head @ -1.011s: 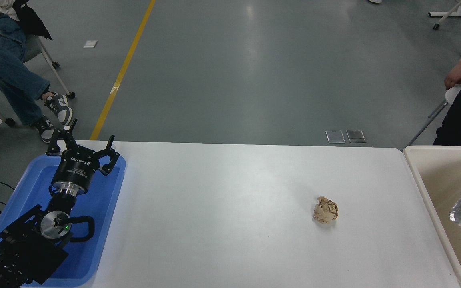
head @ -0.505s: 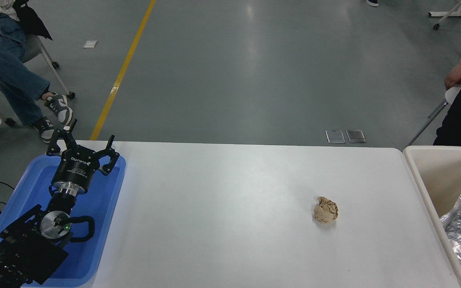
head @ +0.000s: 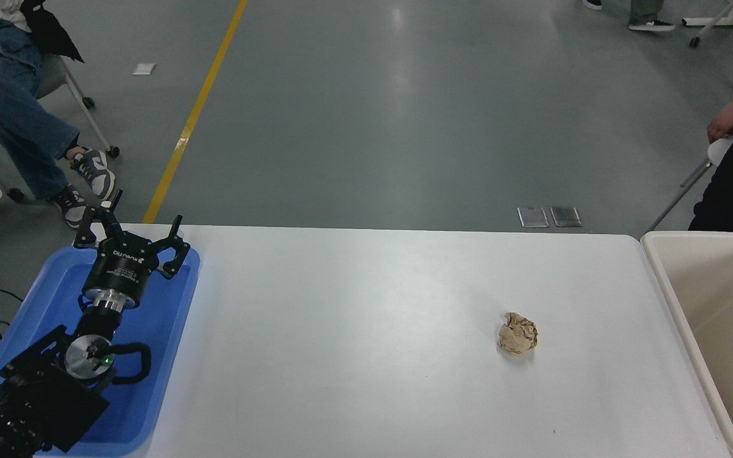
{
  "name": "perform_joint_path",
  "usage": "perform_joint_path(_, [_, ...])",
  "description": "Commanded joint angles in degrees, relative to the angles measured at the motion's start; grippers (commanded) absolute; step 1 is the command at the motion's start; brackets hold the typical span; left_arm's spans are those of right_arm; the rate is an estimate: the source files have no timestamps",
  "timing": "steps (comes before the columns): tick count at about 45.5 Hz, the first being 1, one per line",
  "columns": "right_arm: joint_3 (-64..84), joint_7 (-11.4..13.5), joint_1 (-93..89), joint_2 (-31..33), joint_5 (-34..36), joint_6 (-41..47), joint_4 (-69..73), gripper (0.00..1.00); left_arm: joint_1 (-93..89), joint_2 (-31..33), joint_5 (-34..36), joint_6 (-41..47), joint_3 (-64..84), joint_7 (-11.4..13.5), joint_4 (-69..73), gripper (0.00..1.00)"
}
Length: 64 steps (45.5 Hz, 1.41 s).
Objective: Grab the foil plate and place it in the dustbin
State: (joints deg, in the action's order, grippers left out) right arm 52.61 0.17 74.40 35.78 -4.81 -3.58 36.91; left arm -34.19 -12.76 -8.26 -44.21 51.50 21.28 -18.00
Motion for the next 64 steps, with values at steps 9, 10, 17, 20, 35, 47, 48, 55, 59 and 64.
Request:
perform_joint_path(9, [12.5, 0.1, 25.6, -10.8, -1.0, 10.0, 17.4, 1.0, 0.0, 0.0, 0.0, 0.0, 0.0, 0.0, 0.1, 1.0])
perform_joint_path(10, [13.0, 0.1, 26.8, -11.0, -1.0, 11.0, 18.6, 1.0, 0.0, 0.0, 0.0, 0.0, 0.0, 0.0, 0.1, 1.0])
perform_joint_path(17, [15.9, 0.0, 34.1, -12.6, -1.6, 19.7, 24.5, 1.0, 0.0, 0.0, 0.0, 0.0, 0.0, 0.0, 0.1, 1.0])
perform_joint_path(20, [17.3, 0.0, 37.6, -12.8, -2.6, 24.5, 26.5, 1.0, 0.0, 0.0, 0.0, 0.0, 0.0, 0.0, 0.0, 1.0])
perform_joint_path(35, [18.0, 0.1, 49.4, -12.5, -4.8, 45.1, 36.5, 1.0, 0.0, -0.1, 0.0, 0.0, 0.0, 0.0, 0.0, 1.0])
perform_joint_path(47, [20.5, 0.1, 58.7, -12.0, -6.1, 48.6, 45.6, 1.0, 0.0, -0.1, 0.0, 0.0, 0.0, 0.0, 0.0, 1.0])
perform_joint_path(48, [20.5, 0.1, 58.9, -12.0, -6.1, 48.6, 45.6, 1.0, 0.0, -0.1, 0.0, 0.0, 0.0, 0.0, 0.1, 1.0])
perform_joint_path(55, [20.3, 0.1, 58.7, -12.0, -6.2, 48.6, 45.5, 1.0, 0.0, -0.1, 0.0, 0.0, 0.0, 0.0, 0.1, 1.0])
perform_joint_path(59, [20.2, 0.1, 58.5, -12.0, -6.2, 48.6, 45.4, 1.0, 0.0, -0.1, 0.0, 0.0, 0.0, 0.0, 0.0, 1.0])
perform_joint_path(64, [20.1, 0.1, 58.3, -12.0, -6.3, 48.6, 45.2, 1.0, 0.0, -0.1, 0.0, 0.0, 0.0, 0.0, 0.0, 1.0])
